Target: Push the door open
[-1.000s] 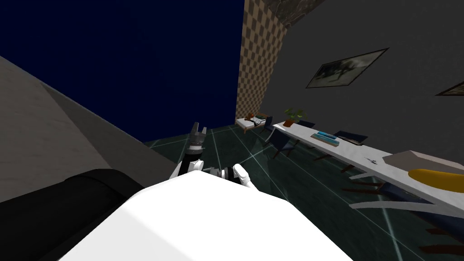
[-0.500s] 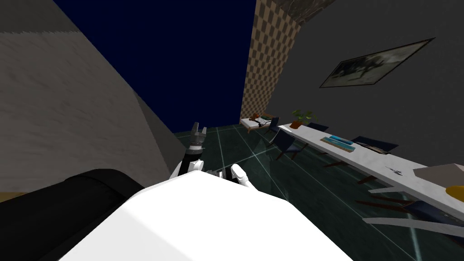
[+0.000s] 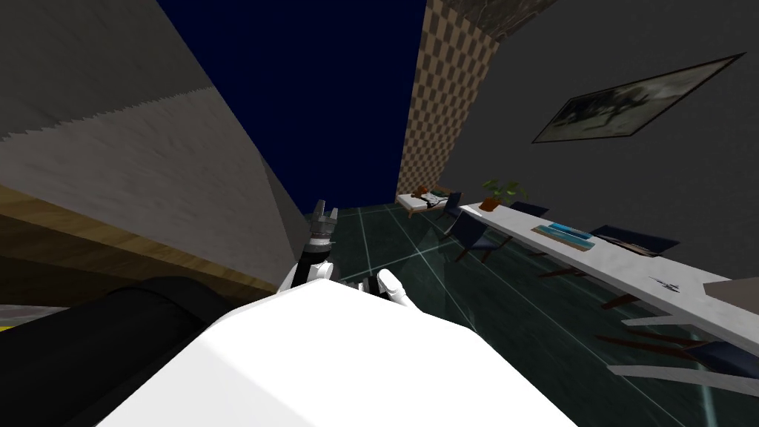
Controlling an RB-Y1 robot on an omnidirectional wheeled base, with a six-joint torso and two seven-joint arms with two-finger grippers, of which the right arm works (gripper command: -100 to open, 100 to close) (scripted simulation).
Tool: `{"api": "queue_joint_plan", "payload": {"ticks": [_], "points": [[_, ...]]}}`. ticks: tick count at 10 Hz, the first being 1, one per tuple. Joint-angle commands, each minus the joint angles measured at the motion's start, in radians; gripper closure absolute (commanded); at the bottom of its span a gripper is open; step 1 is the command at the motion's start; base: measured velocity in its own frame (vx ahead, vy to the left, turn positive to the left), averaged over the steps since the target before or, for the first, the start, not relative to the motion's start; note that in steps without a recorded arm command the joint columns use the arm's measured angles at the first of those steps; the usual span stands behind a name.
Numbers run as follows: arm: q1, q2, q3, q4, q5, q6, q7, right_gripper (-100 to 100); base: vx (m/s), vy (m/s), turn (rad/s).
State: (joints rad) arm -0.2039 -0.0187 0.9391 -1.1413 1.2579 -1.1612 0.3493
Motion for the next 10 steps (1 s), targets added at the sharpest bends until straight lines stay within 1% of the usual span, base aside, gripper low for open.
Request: {"api": "queue_joint_plan", "payload": {"ticks": [1, 4, 6, 8, 10], "points": [[0.001, -0.008, 0.003, -0.001, 0.001, 0.005, 0.0, -100, -0.075, 0.155, 0.038], [0.005, -0.016, 0.008, -0.003, 0.004, 0.013, 0.002, -100, -0.088, 0.157, 0.012], [0.008, -0.015, 0.012, -0.004, 0.005, 0.018, 0.004, -100, -0.083, 0.146, -0.05], [0.01, -0.011, 0.014, -0.005, 0.006, 0.022, 0.005, -100, -0.035, 0.021, -0.068], [0.01, -0.011, 0.014, -0.005, 0.006, 0.022, 0.005, -100, 0.0, 0.0, 0.001]]}}
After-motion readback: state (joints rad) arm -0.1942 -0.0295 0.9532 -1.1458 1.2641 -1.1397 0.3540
